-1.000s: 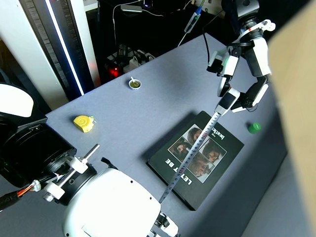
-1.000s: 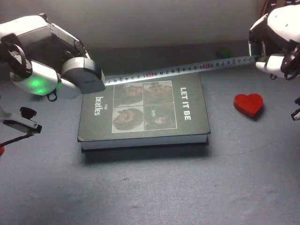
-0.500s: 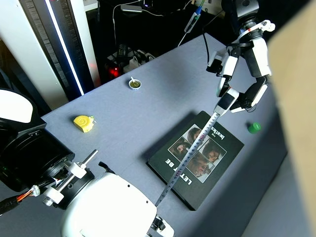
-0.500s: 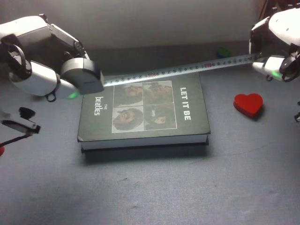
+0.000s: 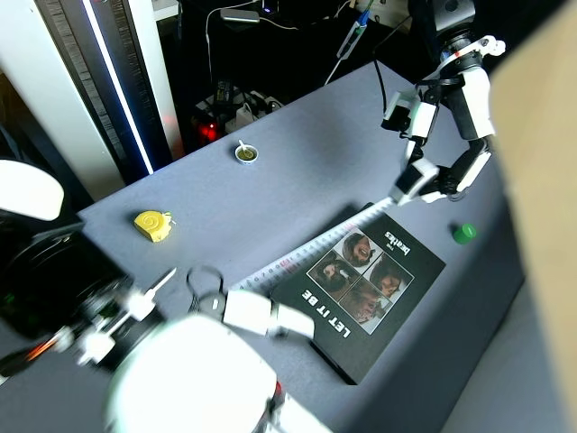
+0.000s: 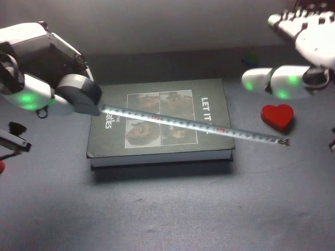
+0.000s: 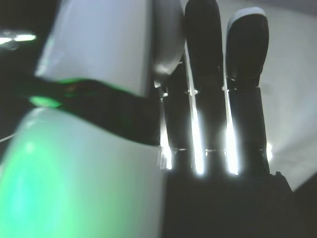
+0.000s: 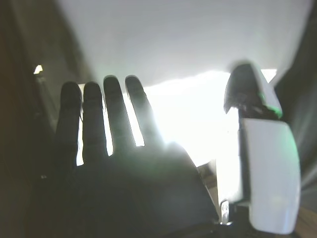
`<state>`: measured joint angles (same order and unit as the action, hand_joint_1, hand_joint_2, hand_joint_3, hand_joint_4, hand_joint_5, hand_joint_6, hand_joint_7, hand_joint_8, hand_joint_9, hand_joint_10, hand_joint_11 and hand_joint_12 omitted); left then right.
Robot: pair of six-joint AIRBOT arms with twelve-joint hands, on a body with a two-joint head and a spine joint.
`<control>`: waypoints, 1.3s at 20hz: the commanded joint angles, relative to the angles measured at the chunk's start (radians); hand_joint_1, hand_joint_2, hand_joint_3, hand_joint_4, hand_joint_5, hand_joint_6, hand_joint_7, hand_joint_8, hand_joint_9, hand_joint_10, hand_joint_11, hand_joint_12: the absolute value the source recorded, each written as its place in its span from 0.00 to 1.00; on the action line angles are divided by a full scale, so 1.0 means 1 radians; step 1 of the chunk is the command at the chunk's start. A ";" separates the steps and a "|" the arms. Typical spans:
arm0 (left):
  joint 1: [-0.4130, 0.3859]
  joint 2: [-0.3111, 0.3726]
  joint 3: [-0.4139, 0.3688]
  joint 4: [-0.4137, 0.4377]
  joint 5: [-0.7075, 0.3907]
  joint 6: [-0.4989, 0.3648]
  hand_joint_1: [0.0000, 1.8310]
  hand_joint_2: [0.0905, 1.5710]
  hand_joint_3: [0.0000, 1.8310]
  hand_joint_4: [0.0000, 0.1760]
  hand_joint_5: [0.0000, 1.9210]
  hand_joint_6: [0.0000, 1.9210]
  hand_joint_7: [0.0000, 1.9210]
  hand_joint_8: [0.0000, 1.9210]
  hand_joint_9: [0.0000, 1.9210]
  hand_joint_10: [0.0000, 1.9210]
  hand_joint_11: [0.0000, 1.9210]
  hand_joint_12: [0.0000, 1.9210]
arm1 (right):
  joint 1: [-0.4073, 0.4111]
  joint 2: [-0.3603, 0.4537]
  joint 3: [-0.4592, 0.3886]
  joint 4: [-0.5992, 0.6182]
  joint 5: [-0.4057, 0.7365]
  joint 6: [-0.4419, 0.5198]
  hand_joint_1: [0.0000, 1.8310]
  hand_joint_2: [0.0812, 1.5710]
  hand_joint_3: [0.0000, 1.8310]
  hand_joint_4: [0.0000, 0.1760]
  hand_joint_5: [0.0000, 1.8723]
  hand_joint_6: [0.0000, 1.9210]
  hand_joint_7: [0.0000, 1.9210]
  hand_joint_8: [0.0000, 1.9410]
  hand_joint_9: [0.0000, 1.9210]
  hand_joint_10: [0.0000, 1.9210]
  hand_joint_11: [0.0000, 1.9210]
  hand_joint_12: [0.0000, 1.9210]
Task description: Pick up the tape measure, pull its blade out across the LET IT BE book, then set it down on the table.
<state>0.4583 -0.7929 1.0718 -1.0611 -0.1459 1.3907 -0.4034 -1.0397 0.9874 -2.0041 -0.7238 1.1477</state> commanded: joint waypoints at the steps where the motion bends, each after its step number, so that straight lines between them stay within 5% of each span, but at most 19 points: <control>1: -0.008 0.006 0.007 0.004 -0.053 -0.011 0.82 0.65 0.00 0.00 0.50 0.45 0.64 0.20 0.55 0.46 0.49 0.72 | 0.009 0.012 -0.004 -0.059 -0.063 0.003 0.00 0.58 0.00 0.00 0.00 0.00 0.00 0.00 0.00 0.00 0.00 0.12; 15: 0.065 -0.102 0.136 -0.070 -0.217 -0.079 0.82 0.65 0.00 0.00 0.50 0.45 0.66 0.17 0.55 0.46 0.49 0.72 | 0.062 0.053 -0.186 -0.138 -0.037 0.054 0.00 0.59 0.00 0.00 0.00 0.00 0.00 0.00 0.00 0.00 0.00 0.14; 20: 0.108 -0.118 0.183 -0.070 -0.224 -0.114 0.82 0.65 0.00 0.00 0.50 0.44 0.65 0.17 0.55 0.45 0.49 0.72 | 0.014 0.040 -0.239 -0.228 -0.073 0.170 0.00 0.59 0.00 0.00 0.00 0.00 0.00 0.00 0.00 0.00 0.00 0.14; 26: 0.150 -0.131 0.211 -0.065 -0.227 -0.160 0.82 0.65 0.00 0.00 0.50 0.44 0.65 0.18 0.55 0.46 0.49 0.71 | -0.013 0.017 -0.244 -0.249 -0.106 0.190 0.00 0.60 0.00 0.00 0.00 0.00 0.00 0.00 0.00 0.00 0.00 0.14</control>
<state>0.6163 -0.9253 1.2739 -1.1374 -0.2981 1.2434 -0.4221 -1.0267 0.7475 -2.1910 -0.7547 1.3304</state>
